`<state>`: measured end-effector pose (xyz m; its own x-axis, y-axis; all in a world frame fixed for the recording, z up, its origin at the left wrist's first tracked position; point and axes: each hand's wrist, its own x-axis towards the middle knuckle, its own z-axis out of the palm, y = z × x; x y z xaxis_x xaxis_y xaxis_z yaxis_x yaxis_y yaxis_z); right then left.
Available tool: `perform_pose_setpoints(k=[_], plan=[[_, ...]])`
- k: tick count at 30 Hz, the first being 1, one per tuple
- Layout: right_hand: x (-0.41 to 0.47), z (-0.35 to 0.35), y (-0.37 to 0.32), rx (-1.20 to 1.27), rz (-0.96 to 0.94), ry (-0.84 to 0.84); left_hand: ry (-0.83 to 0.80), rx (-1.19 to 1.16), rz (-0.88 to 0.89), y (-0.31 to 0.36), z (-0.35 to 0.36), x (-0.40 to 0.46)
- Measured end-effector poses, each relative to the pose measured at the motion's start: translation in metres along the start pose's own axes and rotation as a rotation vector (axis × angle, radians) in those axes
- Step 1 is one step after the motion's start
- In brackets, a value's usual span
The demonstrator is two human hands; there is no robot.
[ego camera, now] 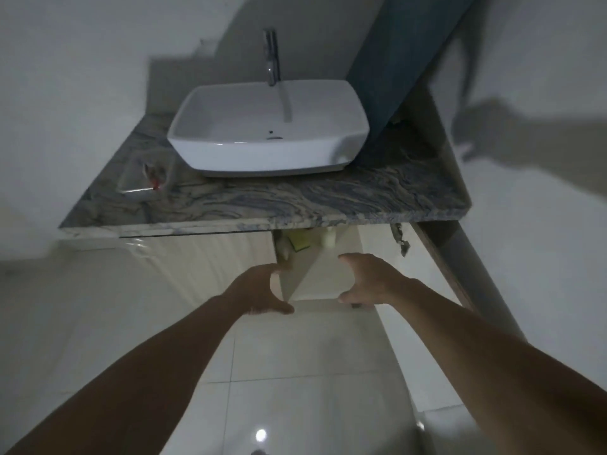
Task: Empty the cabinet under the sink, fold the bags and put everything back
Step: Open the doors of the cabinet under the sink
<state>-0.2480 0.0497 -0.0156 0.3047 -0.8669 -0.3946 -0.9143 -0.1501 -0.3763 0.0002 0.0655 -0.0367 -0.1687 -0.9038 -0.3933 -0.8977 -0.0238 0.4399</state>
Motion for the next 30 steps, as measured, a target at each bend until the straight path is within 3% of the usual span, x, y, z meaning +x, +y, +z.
perform_pose_setpoints(k=[12, 19, 30], plan=[[0.151, 0.052, -0.132, -0.148, -0.165, 0.016, 0.085, 0.091, 0.022, -0.162, -0.063, 0.051], [0.196, 0.078, -0.133, -0.37, -0.201, 0.15, 0.141, 0.179, 0.156, -0.188, -0.066, 0.077], [0.199, 0.099, -0.132, -0.411, -0.166, 0.231, 0.401, 0.261, 0.293, -0.207, -0.047, 0.09]])
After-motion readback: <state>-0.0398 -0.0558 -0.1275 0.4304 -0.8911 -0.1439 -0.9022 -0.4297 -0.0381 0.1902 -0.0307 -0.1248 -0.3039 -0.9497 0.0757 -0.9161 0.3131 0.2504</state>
